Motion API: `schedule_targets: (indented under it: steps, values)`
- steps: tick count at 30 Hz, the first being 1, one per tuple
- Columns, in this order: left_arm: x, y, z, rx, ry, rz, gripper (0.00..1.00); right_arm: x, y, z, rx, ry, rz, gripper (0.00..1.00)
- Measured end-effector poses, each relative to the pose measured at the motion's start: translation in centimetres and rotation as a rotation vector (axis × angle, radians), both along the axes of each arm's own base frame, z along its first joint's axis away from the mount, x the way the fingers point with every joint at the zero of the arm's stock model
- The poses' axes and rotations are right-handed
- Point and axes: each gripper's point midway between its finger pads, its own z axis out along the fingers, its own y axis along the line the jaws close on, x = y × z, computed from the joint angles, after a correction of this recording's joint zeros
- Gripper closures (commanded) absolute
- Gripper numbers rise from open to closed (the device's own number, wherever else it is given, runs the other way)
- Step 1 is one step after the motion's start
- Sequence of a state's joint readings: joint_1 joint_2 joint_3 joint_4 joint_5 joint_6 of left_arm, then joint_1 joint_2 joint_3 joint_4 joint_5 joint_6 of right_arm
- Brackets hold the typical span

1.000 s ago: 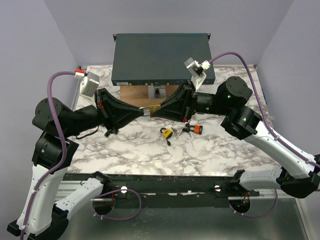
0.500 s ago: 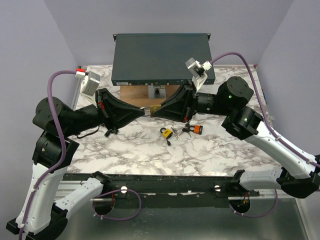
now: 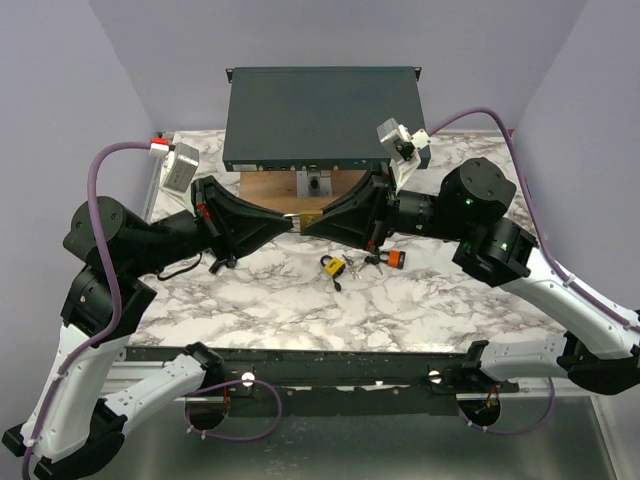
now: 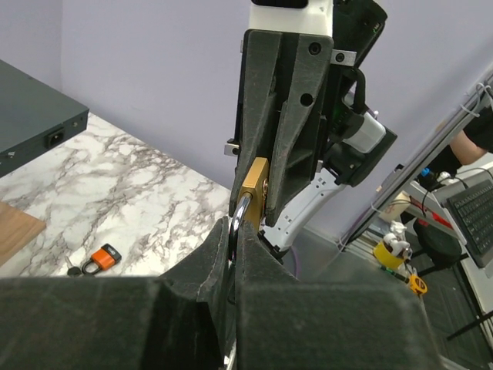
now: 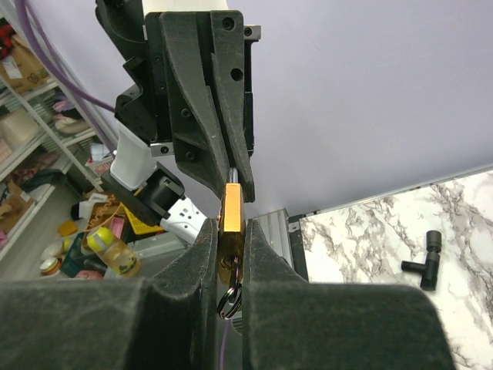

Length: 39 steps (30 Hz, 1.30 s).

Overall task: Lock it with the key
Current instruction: Lock the lock.

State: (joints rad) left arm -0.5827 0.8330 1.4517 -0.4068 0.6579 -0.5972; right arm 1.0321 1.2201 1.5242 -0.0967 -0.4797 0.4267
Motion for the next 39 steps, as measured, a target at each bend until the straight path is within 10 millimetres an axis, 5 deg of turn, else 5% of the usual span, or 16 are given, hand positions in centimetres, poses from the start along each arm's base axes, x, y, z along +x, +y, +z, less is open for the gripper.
schedule_targets:
  steps: [24,39]
  values:
    - [0.3,0.1,0.3,0.044,0.019,0.118,1.00,0.2,0.7,0.5,-0.039,-0.017,-0.076,0.99]
    - [4.0,1.6,-3.7,0.225,0.100,0.394,1.00,3.2,2.6,-2.7,-0.178,-0.055,-0.312,0.99]
